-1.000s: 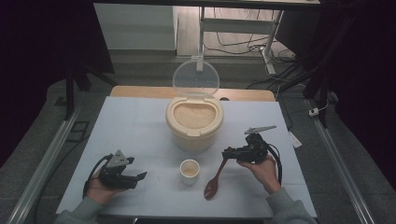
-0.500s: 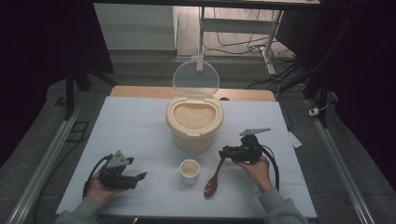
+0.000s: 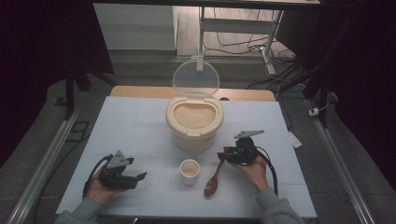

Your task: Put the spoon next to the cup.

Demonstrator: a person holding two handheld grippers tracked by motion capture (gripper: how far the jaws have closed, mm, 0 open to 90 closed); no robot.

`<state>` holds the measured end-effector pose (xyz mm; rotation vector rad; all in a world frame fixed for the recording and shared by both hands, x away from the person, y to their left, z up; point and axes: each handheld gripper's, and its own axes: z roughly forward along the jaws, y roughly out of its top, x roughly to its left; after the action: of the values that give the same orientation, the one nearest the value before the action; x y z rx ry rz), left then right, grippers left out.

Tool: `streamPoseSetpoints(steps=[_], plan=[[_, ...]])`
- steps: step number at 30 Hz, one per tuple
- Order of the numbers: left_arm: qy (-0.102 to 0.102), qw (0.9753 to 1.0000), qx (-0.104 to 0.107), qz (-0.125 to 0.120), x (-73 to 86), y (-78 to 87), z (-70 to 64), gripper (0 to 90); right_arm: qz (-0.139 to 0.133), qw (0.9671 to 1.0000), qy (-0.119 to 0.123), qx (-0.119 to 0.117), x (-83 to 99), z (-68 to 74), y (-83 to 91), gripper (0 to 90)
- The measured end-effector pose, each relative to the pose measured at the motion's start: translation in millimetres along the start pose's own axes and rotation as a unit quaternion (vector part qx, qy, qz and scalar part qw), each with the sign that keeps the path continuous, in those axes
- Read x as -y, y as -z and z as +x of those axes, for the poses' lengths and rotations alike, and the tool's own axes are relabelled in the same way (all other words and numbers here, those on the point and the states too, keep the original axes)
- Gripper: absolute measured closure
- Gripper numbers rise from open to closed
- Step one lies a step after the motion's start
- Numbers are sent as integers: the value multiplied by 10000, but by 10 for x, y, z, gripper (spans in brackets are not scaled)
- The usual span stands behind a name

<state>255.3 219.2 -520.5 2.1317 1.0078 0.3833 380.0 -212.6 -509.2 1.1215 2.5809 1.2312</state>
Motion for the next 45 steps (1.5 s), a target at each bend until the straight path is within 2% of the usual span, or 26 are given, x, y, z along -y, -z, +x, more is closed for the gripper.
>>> streamPoseSetpoints(steps=[8, 16, 26, 29, 33, 38, 45], plan=[[6, 10000, -4, -4, 3, 3, -2, 231, 124, 9995, 155, 244, 10, 30, -64, 463], [-8, 10000, -9, 0, 7, 9, -6, 231, 277, 9973, 436, 516, 11, 58, -109, 442], [-13, 10000, 3, 13, 9, 5, -9, 232, 398, 9961, 523, 596, 22, 62, -163, 421], [-13, 10000, -5, 14, 10, 7, -9, 232, 353, 9960, 537, 616, 14, 61, -168, 412], [0, 10000, -10, 6, 13, 12, -6, 232, 100, 9962, 509, 695, 4, 50, -118, 395], [10, 10000, -4, -16, 13, 16, -6, 232, -273, 9962, 563, 599, 12, 60, 88, 426], [12, 10000, -4, -25, 12, 19, -13, 232, -470, 9952, 754, 409, 189, 89, 385, 420]])
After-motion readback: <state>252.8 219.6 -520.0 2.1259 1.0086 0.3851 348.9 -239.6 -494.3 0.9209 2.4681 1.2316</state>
